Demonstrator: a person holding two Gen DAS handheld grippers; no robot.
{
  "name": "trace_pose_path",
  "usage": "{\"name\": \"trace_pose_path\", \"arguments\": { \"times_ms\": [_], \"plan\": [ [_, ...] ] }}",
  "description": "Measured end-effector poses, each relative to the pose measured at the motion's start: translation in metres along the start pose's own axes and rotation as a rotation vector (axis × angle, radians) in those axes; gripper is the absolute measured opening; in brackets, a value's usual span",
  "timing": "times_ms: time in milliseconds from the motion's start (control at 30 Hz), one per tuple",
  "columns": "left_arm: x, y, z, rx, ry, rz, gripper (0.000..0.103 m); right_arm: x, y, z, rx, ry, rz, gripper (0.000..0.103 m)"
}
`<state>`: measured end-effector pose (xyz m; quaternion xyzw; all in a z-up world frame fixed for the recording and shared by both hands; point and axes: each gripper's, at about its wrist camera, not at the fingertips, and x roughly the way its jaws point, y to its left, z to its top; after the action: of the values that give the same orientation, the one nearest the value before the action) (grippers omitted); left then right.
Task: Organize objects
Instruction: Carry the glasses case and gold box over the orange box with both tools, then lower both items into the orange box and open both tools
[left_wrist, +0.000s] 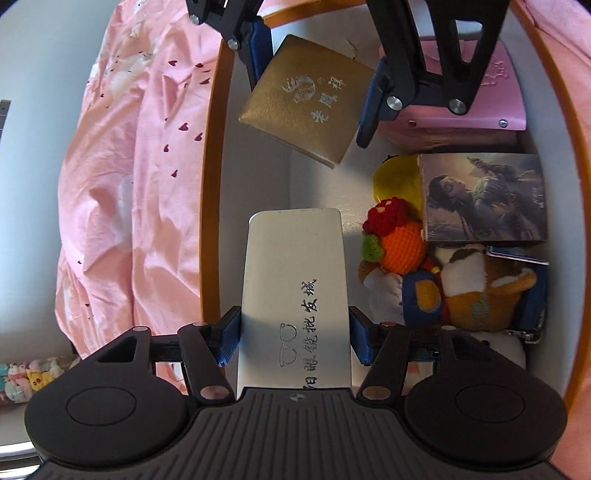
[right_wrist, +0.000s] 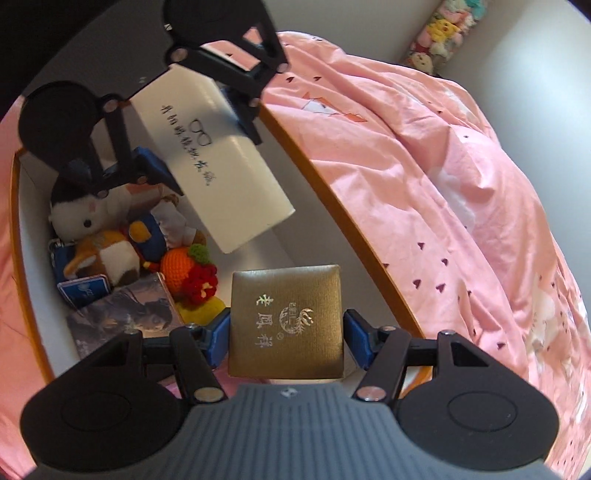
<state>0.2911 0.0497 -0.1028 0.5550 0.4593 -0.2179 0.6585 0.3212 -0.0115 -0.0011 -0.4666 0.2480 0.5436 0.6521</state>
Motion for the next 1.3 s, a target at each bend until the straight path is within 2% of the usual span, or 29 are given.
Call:
{"name": "trace_pose_path", "arguments": {
  "times_ms": [233,467,633,767,933,1300],
  "plan": [
    [0.024,0.0,-0.004,0.004,-0.013,-0.056,0.068,0.029,0.0,0.003,-0.113,0.026,0.048,0.065],
    [0.03,0.004,-0.011,0.001,-0.047,-0.089,0.069,0.043,0.001,0.001,-0.15,0.021,0.112,0.065],
    [0.029,0.001,-0.011,0.026,-0.051,-0.121,0.072,0.052,0.009,0.002,-0.222,0.036,0.117,0.065],
    [0.027,0.001,-0.01,0.035,-0.046,-0.097,0.072,0.054,0.012,0.002,-0.271,0.033,0.126,0.065],
    [0.021,0.008,-0.014,-0.007,-0.056,-0.078,0.07,0.056,0.017,0.001,-0.329,0.023,0.126,0.065],
    [0.018,0.003,-0.024,-0.035,-0.046,-0.076,0.07,0.051,0.022,0.002,-0.35,0.041,0.126,0.067]
  ]
}}
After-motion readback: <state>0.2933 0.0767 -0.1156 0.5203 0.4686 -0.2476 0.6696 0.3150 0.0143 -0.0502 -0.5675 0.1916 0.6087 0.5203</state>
